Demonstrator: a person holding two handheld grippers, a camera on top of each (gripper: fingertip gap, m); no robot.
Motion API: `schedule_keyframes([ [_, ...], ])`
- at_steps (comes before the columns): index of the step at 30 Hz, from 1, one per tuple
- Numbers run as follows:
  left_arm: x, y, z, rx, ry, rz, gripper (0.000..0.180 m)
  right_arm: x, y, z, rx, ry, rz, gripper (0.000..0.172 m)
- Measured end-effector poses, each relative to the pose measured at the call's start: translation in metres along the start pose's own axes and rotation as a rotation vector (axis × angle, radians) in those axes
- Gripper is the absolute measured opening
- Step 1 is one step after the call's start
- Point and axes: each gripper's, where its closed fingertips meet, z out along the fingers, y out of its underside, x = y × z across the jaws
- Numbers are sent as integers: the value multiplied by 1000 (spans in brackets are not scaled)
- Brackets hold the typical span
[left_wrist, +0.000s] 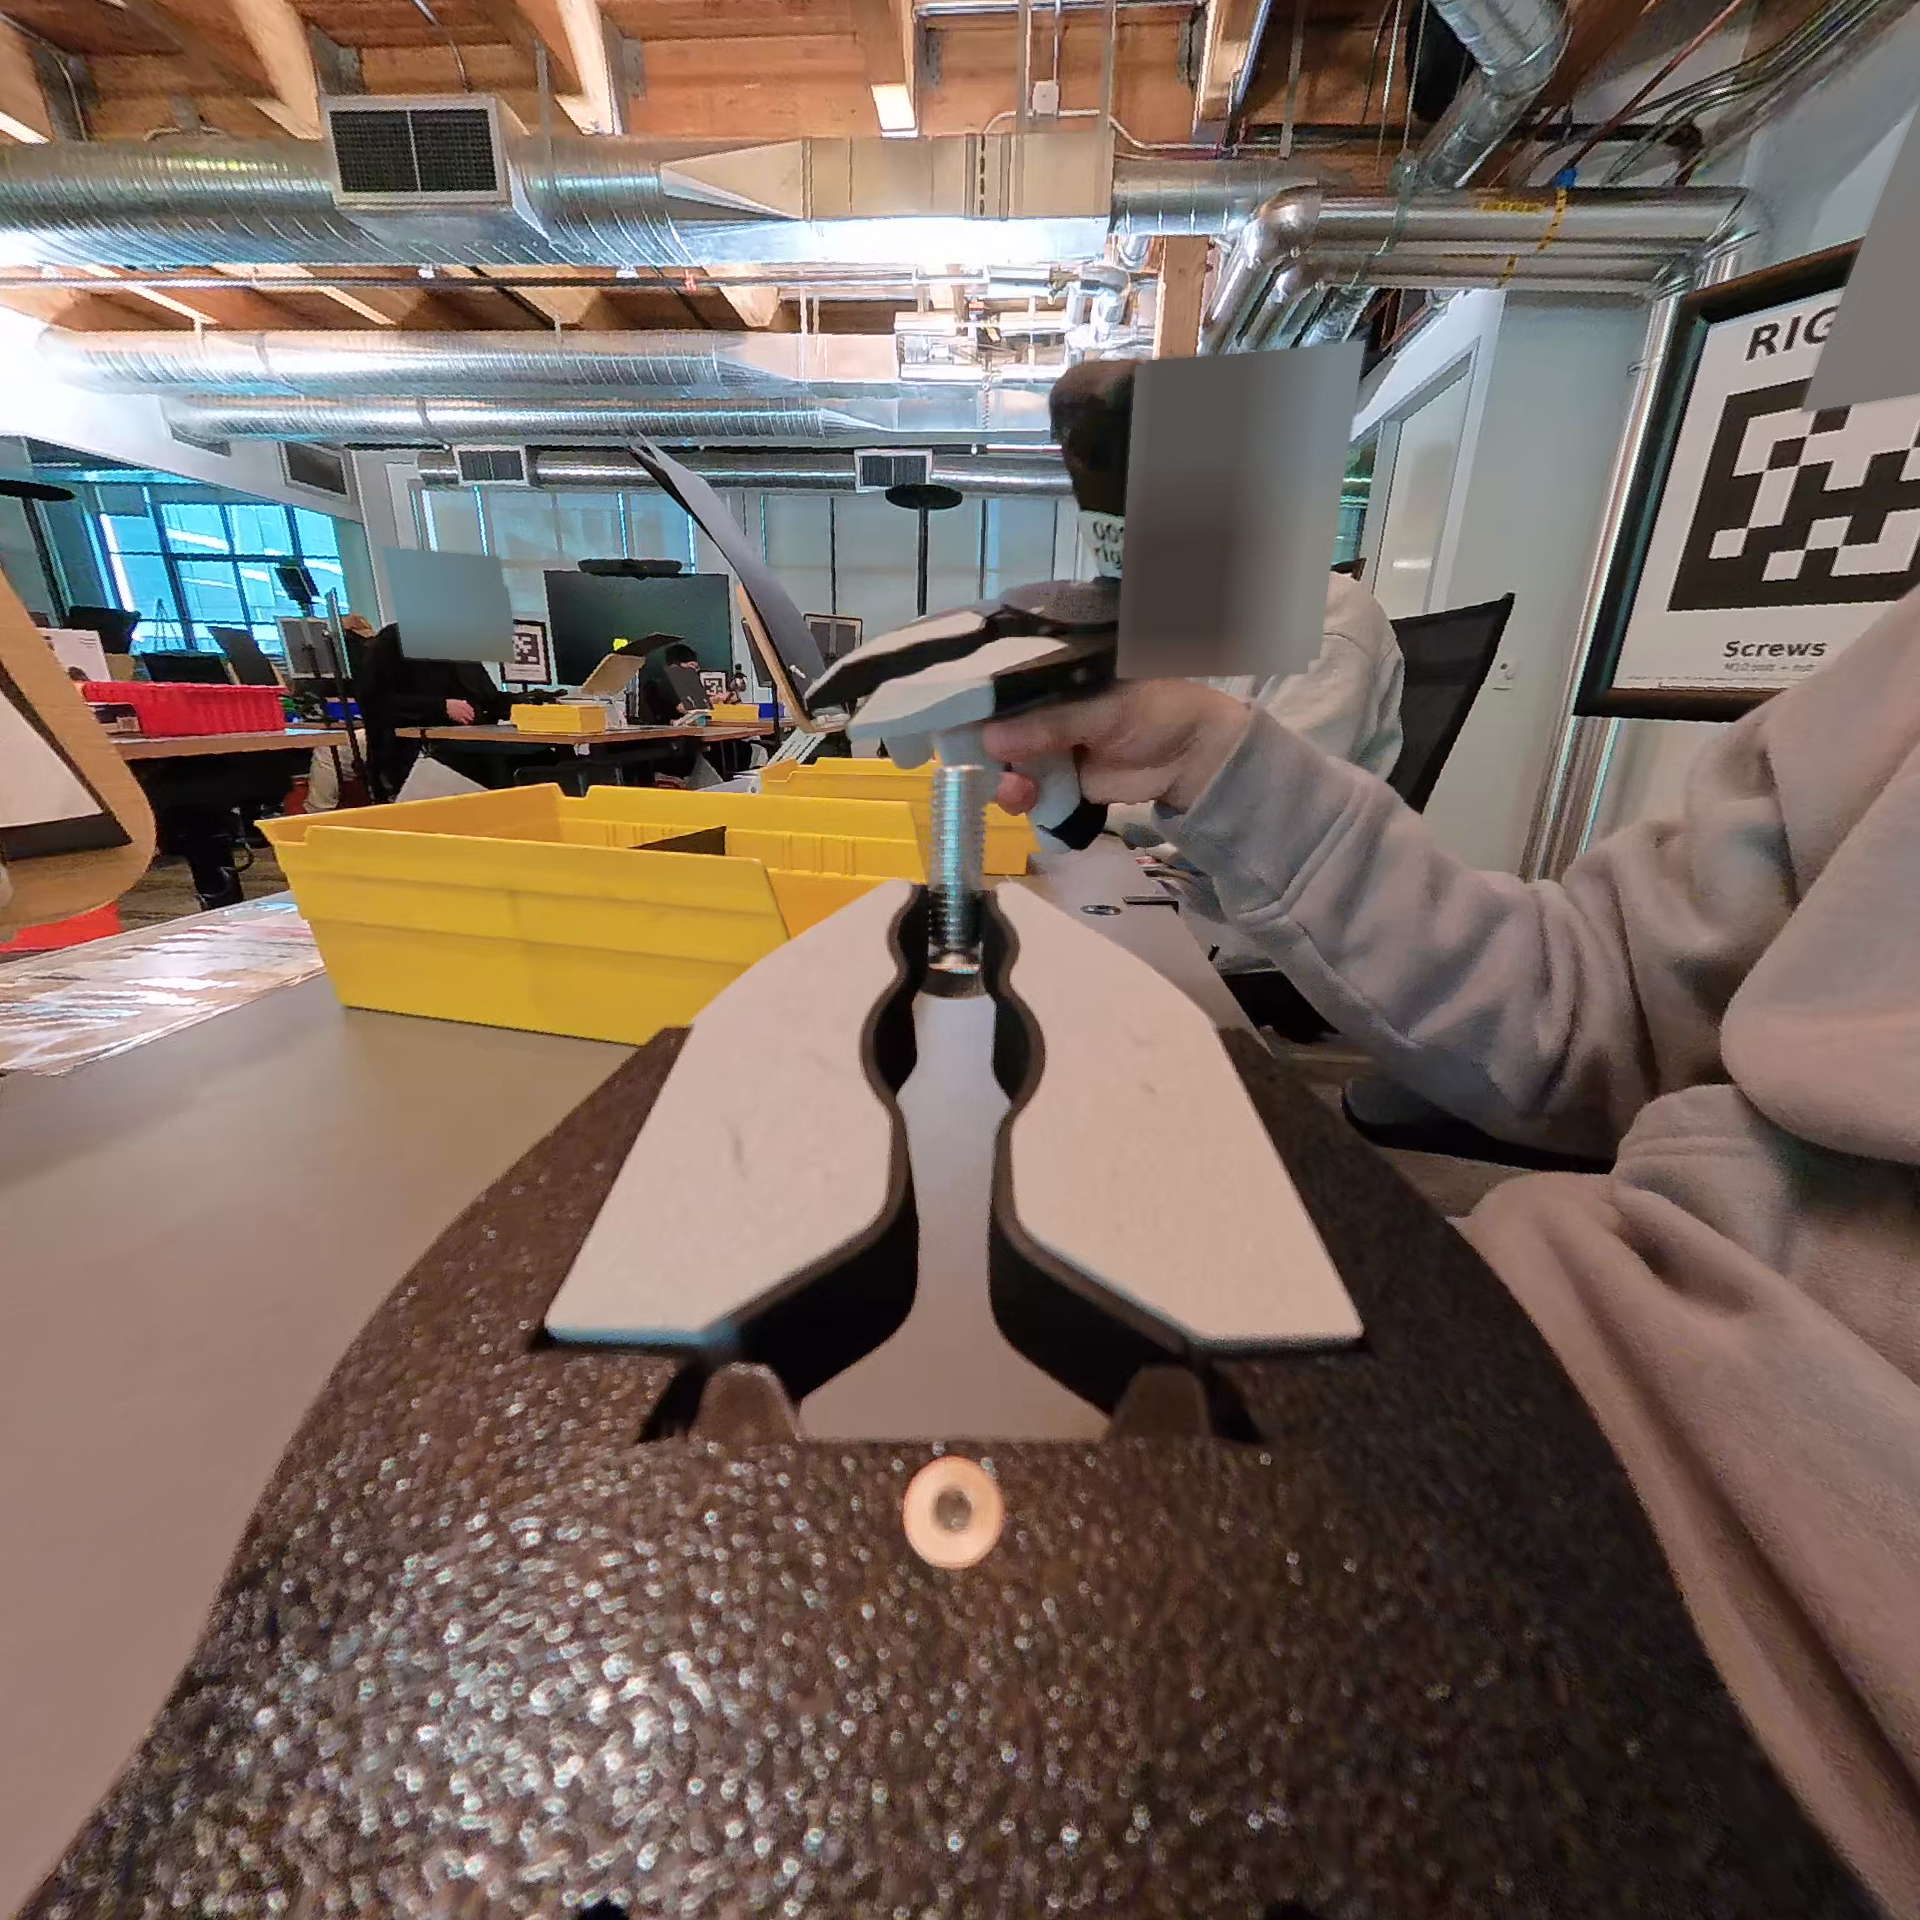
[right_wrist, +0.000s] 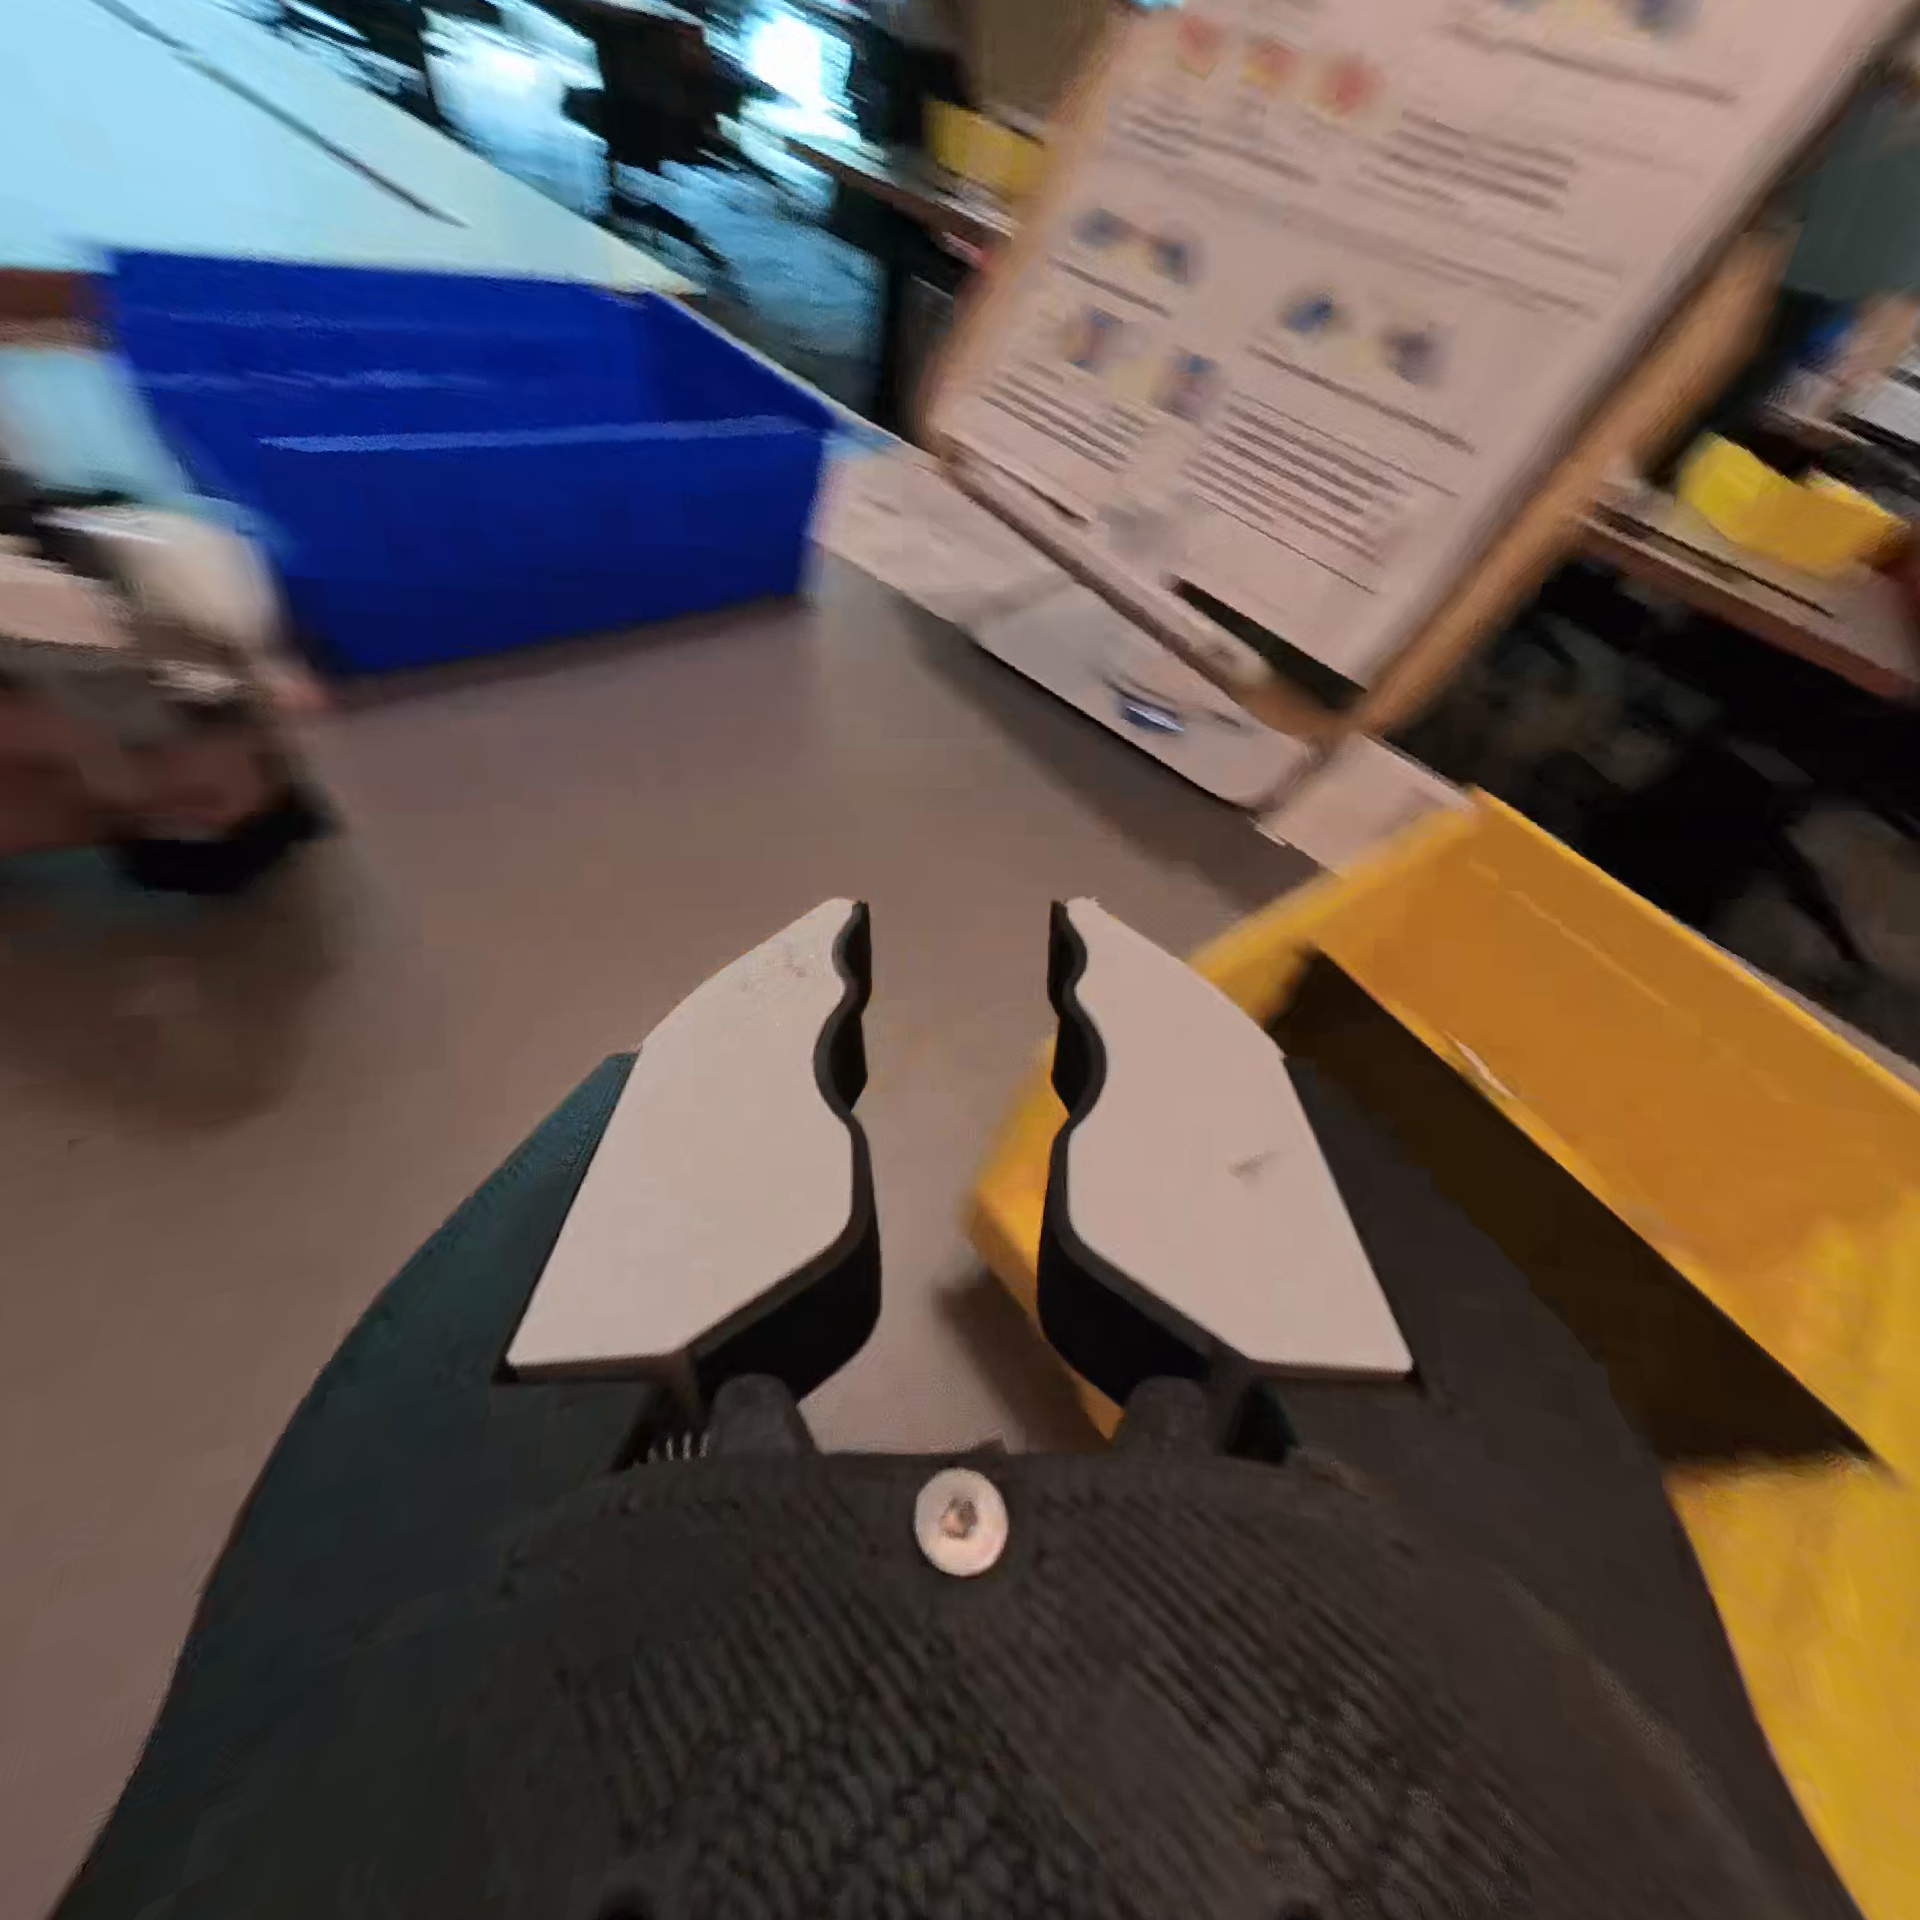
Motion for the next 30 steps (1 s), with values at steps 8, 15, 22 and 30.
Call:
schedule_keyframes([
  [8,5,1,2,-10,27,13,9,-154,-47,45,247,-511,-17,27],
  [15,8,5,4,-34,40,29,8,-180,-42,58,266,-543,-54,14],
  [22,0,4,4,-21,-30,59,9,-175,-42,63,262,-506,-40,9],
  [30,-17,-3,-3,22,-160,47,22,-32,-34,52,68,14,-180,9],
])
